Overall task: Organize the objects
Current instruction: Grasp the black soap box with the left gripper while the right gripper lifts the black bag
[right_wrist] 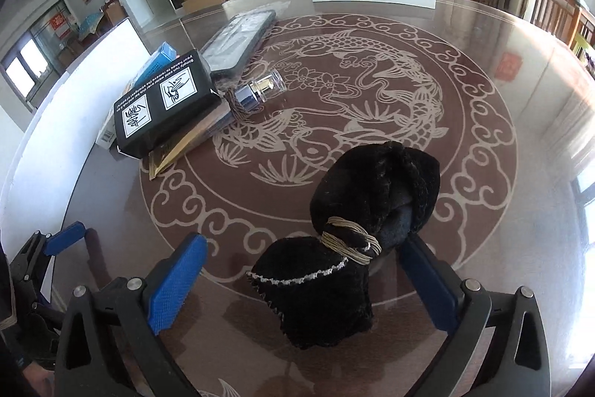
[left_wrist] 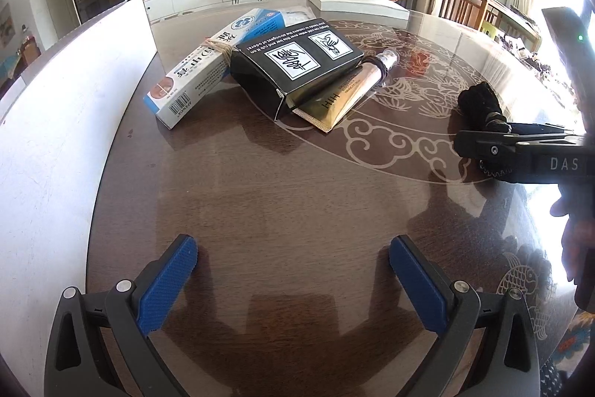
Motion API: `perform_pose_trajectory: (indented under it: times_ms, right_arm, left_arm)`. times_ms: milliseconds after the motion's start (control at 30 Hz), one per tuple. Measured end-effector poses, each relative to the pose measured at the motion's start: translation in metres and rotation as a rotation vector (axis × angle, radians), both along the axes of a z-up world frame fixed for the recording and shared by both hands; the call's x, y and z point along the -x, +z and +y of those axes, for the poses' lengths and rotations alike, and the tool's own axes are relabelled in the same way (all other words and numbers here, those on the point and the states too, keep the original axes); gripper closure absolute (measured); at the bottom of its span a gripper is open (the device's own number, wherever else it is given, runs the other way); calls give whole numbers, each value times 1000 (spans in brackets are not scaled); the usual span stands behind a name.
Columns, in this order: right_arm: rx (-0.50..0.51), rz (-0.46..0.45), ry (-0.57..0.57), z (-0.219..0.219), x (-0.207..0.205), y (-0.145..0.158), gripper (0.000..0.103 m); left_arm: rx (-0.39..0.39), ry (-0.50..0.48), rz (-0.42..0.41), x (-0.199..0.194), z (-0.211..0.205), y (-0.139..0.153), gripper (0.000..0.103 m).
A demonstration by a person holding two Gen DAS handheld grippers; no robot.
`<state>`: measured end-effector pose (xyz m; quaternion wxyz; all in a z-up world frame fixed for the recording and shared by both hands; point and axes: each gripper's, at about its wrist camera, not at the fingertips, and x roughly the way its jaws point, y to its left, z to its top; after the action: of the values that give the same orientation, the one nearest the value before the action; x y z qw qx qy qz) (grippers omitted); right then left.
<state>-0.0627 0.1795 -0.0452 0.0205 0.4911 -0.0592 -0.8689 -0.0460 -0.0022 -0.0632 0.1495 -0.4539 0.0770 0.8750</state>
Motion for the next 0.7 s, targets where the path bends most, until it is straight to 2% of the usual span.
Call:
perform_pose_trajectory:
  times_ms: [100, 233, 367, 433, 533, 600, 633, 667, 700]
  right_arm:
    - [-138, 15, 48, -6, 2, -8, 0]
    - [-133, 73, 59, -1, -7, -10, 0]
    - [-142, 82, 51, -2, -8, -11, 0]
    - [-135, 80, 51, -2, -7, -11, 0]
    - [-135, 80, 51, -2, -6, -11, 0]
    - [-135, 80, 51, -2, -6, -11, 0]
    - [-135, 80, 51, -2, -6, -11, 0]
    - [-135, 80, 51, -2, -6, -11, 0]
    - [-135, 80, 51, -2, -6, -11, 0]
  left_arm:
    - [0, -7, -3, 0, -1, -1, 0]
    - [2, -39, -32, 17, 6, 5, 0]
    - [-69, -10, 32, 55, 10, 39, 0]
    - [-87, -38, 31, 78, 19, 47, 0]
    - [-11, -113, 22, 105, 41, 40, 0]
    - [77, -166, 34, 114, 55, 31, 0]
    - [90, -201, 32, 115, 60, 28, 0]
    - [96, -225, 38, 114, 62, 27, 4]
    - [97, -238, 49, 112, 63, 28, 12]
